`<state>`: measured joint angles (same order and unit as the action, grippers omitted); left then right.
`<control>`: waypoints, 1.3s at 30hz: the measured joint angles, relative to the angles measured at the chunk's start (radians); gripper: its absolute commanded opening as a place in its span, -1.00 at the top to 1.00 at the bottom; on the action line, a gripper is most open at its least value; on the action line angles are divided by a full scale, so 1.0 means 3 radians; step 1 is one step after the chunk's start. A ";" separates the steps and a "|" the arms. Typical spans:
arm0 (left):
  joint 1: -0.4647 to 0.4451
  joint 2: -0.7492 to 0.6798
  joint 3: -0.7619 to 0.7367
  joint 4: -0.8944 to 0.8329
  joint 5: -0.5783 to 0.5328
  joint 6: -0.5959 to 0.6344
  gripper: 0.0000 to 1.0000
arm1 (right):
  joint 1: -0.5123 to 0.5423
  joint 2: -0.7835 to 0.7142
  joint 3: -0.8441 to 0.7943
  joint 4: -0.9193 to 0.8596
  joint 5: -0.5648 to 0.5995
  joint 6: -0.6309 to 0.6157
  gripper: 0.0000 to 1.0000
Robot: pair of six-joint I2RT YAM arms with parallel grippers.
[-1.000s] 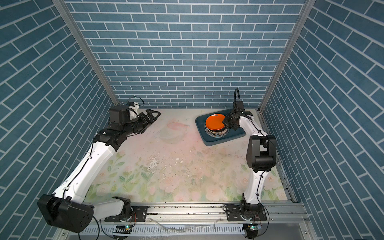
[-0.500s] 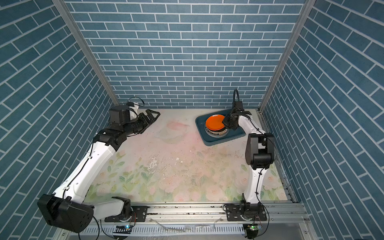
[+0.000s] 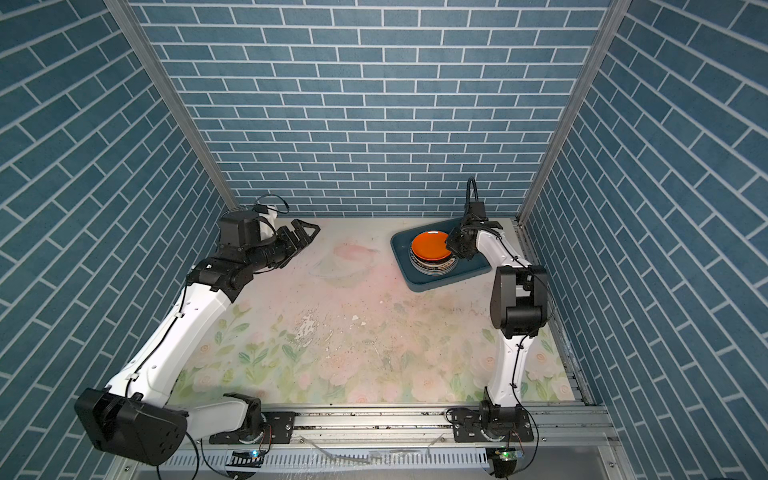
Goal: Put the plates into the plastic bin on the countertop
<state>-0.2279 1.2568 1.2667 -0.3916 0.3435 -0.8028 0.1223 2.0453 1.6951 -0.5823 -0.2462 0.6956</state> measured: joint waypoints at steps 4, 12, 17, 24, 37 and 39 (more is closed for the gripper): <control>0.0004 0.0001 -0.0029 0.0006 0.0001 0.0004 -0.99 | 0.0000 -0.0001 0.0001 -0.0048 0.0025 -0.0072 -0.19; 0.0034 0.0064 -0.0052 0.0029 0.0017 0.0055 -0.99 | 0.0000 -0.0220 -0.0019 -0.0132 0.0159 -0.0183 -0.43; 0.0103 0.0093 -0.0052 0.0019 -0.0032 0.0278 -0.99 | -0.0008 -0.0716 -0.0258 -0.0083 0.0403 -0.0341 -0.59; 0.0329 -0.0186 -0.0542 0.0401 -0.0292 0.0703 -0.99 | -0.0113 -0.1551 -0.0955 0.0071 0.0841 -0.0684 -0.70; 0.0785 -0.1052 -0.2191 0.1570 -0.1118 0.1586 -0.99 | -0.0323 -0.2710 -0.2692 0.0900 0.1844 -0.1217 -0.90; 0.0856 -0.1094 -0.2388 0.1712 -0.1225 0.1769 -0.99 | -0.0332 -0.2856 -0.3038 0.1193 0.1930 -0.1302 -0.96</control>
<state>0.0288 0.9287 0.5503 0.1219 -0.0238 -0.2722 0.0227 1.1885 0.7837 -0.2245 0.3328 0.3050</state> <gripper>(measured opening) 0.996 0.963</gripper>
